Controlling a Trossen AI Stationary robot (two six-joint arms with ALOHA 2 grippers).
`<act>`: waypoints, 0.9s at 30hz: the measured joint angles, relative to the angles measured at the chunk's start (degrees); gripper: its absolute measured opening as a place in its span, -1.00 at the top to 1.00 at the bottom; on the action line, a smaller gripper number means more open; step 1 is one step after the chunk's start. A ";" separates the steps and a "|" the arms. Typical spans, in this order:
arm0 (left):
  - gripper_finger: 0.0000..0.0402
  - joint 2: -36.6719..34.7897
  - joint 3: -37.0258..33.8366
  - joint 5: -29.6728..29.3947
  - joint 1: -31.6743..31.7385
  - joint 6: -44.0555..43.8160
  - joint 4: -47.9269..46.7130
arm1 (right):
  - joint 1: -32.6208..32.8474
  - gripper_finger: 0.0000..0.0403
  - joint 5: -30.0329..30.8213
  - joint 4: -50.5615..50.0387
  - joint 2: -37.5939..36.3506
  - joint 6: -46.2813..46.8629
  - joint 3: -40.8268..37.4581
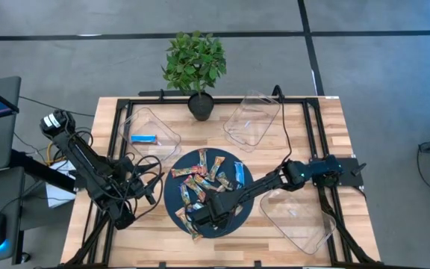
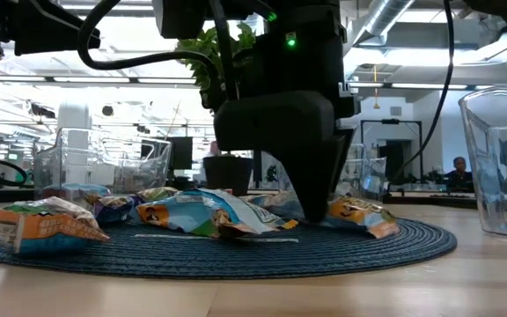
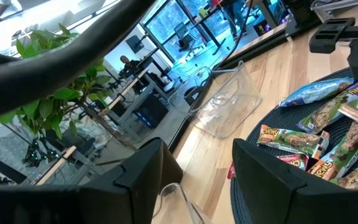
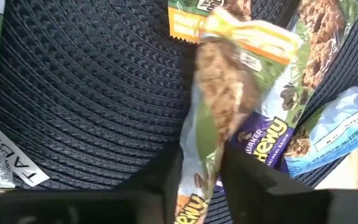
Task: Pick and place Granola Bars by type
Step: Put the yellow granola bar into the bottom transparent bin
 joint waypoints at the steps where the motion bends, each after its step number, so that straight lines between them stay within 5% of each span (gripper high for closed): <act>1: 0.06 0.00 0.00 0.00 0.00 -0.02 0.00 | 0.00 0.59 0.01 -0.02 0.00 -0.29 0.00; 8: 0.06 0.00 0.00 -0.02 0.00 0.00 0.00 | 0.04 0.80 0.03 -0.24 -0.02 -1.45 0.21; 27: 0.06 0.00 -0.02 -0.07 0.00 0.00 -0.01 | 2.61 0.85 3.05 -6.08 -3.97 -0.65 9.56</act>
